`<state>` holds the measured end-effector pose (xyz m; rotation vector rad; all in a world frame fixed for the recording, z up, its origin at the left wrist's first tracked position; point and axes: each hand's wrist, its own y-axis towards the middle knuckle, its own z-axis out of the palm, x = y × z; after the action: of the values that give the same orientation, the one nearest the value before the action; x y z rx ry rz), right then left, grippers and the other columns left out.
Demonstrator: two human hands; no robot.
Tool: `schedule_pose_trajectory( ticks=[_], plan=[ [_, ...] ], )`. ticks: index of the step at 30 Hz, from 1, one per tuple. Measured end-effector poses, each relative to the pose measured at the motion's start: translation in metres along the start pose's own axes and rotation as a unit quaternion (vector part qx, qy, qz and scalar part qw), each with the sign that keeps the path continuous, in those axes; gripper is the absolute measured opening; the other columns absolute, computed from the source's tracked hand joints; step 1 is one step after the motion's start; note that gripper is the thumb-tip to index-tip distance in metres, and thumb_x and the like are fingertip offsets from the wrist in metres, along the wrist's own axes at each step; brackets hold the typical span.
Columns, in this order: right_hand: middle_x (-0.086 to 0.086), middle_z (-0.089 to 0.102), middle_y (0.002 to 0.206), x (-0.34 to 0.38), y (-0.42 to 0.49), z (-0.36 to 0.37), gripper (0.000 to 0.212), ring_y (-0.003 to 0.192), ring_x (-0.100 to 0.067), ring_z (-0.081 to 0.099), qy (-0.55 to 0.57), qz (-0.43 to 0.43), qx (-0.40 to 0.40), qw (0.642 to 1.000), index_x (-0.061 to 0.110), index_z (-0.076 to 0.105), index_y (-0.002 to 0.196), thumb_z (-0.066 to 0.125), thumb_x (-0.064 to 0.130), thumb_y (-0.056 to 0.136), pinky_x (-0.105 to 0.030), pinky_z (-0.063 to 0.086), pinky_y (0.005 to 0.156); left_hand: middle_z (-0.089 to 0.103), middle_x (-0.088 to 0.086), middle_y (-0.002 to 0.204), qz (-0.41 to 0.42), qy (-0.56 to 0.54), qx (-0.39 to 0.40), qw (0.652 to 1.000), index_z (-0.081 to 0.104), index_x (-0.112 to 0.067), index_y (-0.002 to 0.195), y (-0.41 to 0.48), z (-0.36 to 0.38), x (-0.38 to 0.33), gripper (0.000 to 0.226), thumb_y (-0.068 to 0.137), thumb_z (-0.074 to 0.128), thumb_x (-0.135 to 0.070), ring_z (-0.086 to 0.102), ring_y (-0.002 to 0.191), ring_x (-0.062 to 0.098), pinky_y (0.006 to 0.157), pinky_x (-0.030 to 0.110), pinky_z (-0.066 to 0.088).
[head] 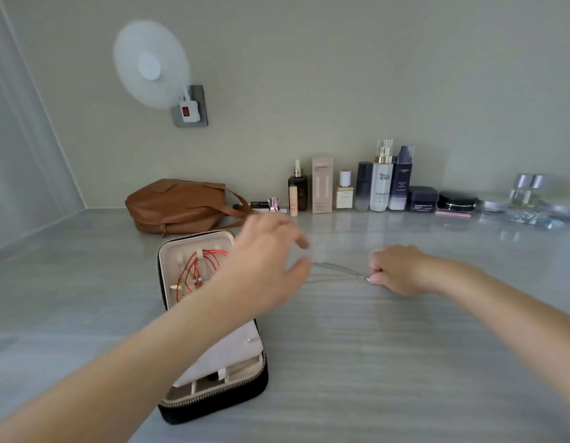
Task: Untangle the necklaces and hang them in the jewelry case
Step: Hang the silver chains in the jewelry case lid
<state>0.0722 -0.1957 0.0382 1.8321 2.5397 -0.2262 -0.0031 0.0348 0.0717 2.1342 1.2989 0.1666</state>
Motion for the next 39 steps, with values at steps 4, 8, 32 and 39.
schedule_pose_trajectory(
  ticks=[4,8,32,39],
  plan=[
    [0.002,0.049,0.091,0.005,-0.016,0.002,0.021,0.096,-0.024,0.053,-0.027,-0.032,-0.006,0.999,0.021,0.045,0.081,0.039,0.033,0.098,-0.03,0.034,0.079,0.042,0.003,0.132,-0.031,0.029,0.2,0.979,0.053,-0.019,0.119,0.018,0.039,-0.025,0.036,0.087,0.055,-0.035,0.029,0.128,0.021,0.105,0.032,0.028],
    [0.004,0.048,0.095,0.0,-0.032,-0.002,0.013,0.091,-0.015,0.047,0.116,-0.04,-0.011,0.992,0.022,0.051,0.092,0.041,0.028,0.097,-0.024,0.033,0.075,0.04,0.009,0.14,-0.059,-0.009,0.309,0.949,0.036,-0.013,0.136,0.034,0.074,-0.042,0.055,0.087,0.057,-0.028,0.036,0.129,0.027,0.103,0.036,0.035],
    [-0.004,0.058,0.064,0.069,-0.045,-0.109,0.017,0.043,-0.006,0.056,0.556,-0.118,-0.181,0.803,0.013,0.052,0.082,0.048,0.0,0.093,-0.018,0.049,0.052,0.069,0.001,0.088,-0.126,-0.547,0.185,0.806,0.057,-0.013,0.099,0.024,0.018,-0.026,0.014,0.095,0.045,-0.005,0.066,0.081,0.008,0.073,0.013,0.048],
    [-0.001,0.059,0.065,0.107,-0.047,-0.143,0.019,0.038,-0.002,0.041,0.422,-0.168,-0.178,0.873,0.019,0.055,0.078,0.054,0.005,0.09,-0.014,0.037,0.042,0.069,-0.005,0.071,-0.135,-0.621,0.136,0.76,0.057,-0.014,0.094,0.003,-0.019,-0.011,0.012,0.095,0.046,-0.018,0.068,0.07,0.013,0.07,0.022,0.046]
  ],
)
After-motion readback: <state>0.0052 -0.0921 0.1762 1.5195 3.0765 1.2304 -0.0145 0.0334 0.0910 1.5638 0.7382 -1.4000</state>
